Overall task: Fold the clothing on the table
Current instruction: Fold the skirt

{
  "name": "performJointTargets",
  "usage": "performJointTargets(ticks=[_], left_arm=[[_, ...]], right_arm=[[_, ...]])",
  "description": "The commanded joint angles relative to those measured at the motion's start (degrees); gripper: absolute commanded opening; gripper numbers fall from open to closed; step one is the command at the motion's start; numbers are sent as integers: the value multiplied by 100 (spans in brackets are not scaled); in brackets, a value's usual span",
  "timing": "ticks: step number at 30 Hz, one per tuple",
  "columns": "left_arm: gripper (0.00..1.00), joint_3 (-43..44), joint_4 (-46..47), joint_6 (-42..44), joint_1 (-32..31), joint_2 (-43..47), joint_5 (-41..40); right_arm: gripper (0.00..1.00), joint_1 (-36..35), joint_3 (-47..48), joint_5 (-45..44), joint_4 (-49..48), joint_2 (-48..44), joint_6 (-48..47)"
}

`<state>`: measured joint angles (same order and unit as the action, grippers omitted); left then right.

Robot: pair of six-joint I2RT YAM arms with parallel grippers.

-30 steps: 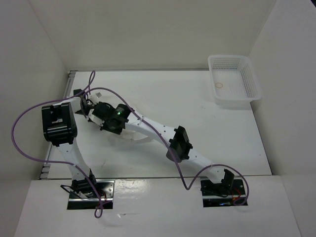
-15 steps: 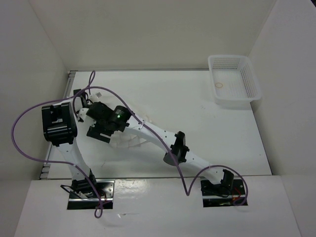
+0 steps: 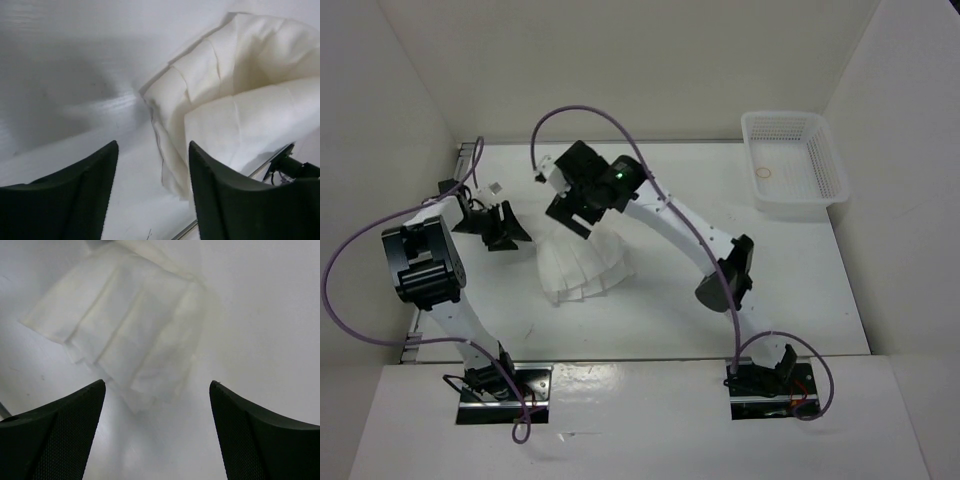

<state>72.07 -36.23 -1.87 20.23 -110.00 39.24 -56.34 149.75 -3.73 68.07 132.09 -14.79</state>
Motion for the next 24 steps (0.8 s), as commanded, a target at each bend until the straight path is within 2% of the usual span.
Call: performJointTargets(ticks=[1, 4, 5, 6, 8, 9, 12, 13, 14, 16, 17, 21, 24], left_arm=[[68, 290, -569, 677, 69, 644, 293], [71, 534, -982, 1003, 69, 978, 583], [69, 623, -1078, 1274, 69, 1058, 689], [62, 728, -1279, 1425, 69, 1216, 960], [61, 1026, -1657, 1950, -45, 1270, 1338], [61, 1141, -1825, 2180, -124, 1322, 1819], [69, 1544, -2674, 3190, -484, 1096, 2725], [76, 1677, -2940, 3489, -607, 972, 2859], [80, 1818, -3578, 4205, -860, 815, 2965], [96, 1994, -3822, 4441, -1099, 349, 3142], [100, 1995, -3822, 4441, -1291, 243, 3142], [100, 1995, -3822, 4616, -1723, -329, 3142], [100, 2117, -3822, 4617, -1855, -768, 3142]], right_arm=[[89, 79, -822, 4, -257, -920, 11], [91, 79, -2210, -285, -1047, -1711, 11], [92, 79, -2501, -434, -1181, -1861, 11], [92, 79, -3008, -784, -1295, -1993, -41], [94, 131, -3834, -1085, -1656, -2432, -95], [95, 184, -4135, -1226, -1787, -2590, -182], [97, 604, -4998, -1157, -2105, -3162, -253], [97, 745, -5156, -1104, -2175, -3398, -253], [97, 912, -5471, -1034, -2289, -3531, -253], [97, 1422, -5911, -780, -2342, -3925, -253], [97, 1598, -6036, -700, -2490, -4058, -253], [98, 2389, -6537, -410, -2641, -4586, -253], [99, 2539, -6889, -322, -2816, -4842, -253]])
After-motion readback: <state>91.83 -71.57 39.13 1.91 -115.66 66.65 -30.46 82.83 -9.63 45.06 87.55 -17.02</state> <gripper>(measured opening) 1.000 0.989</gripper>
